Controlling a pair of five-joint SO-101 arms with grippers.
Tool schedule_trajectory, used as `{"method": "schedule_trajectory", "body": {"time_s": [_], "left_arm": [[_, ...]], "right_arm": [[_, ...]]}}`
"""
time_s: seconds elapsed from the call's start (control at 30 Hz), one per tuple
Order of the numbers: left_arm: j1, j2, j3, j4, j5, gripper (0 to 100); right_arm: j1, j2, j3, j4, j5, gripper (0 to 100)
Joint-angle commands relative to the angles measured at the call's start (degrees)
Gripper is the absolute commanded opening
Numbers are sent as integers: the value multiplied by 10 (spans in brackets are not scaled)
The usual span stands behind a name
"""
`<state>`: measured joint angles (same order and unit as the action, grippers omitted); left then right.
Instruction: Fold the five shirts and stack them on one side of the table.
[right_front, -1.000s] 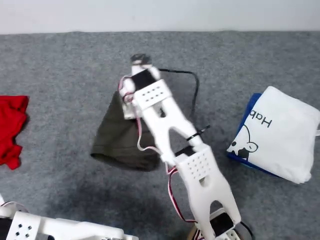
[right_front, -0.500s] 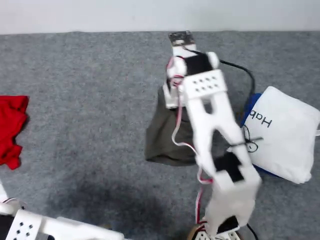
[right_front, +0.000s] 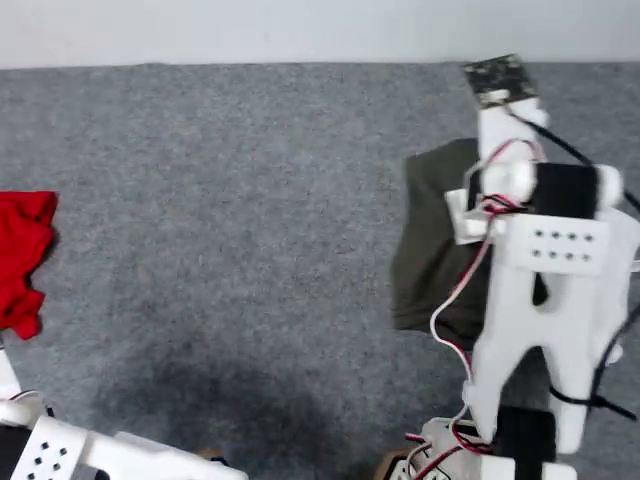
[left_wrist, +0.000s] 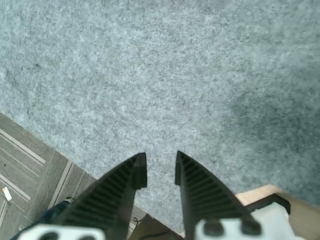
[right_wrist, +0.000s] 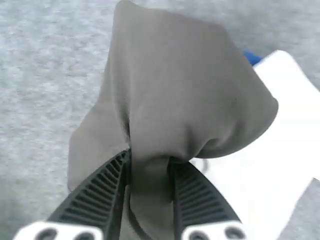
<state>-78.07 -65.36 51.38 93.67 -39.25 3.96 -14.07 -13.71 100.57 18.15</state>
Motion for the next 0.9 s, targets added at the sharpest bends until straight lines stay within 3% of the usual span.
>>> {"method": "schedule_trajectory", "body": {"time_s": [0.0,0.27,0.57,0.67,0.77,0.87], "left_arm": [[4,-1,-18,2,-4,101],[4,-1,-18,2,-4,101],[4,-1,-20,2,-5,101],[4,-1,-20,2,-5,101],[4,-1,-20,2,-5,102],[4,-1,-19,2,-5,102]], "right_arm": [[50,-31,-4,18,33,7],[142,-16,10,-50,69,7],[210,105,18,-165,76,7],[225,137,18,-182,124,17],[233,145,15,-179,149,107],[239,129,-20,-160,147,288]]}}
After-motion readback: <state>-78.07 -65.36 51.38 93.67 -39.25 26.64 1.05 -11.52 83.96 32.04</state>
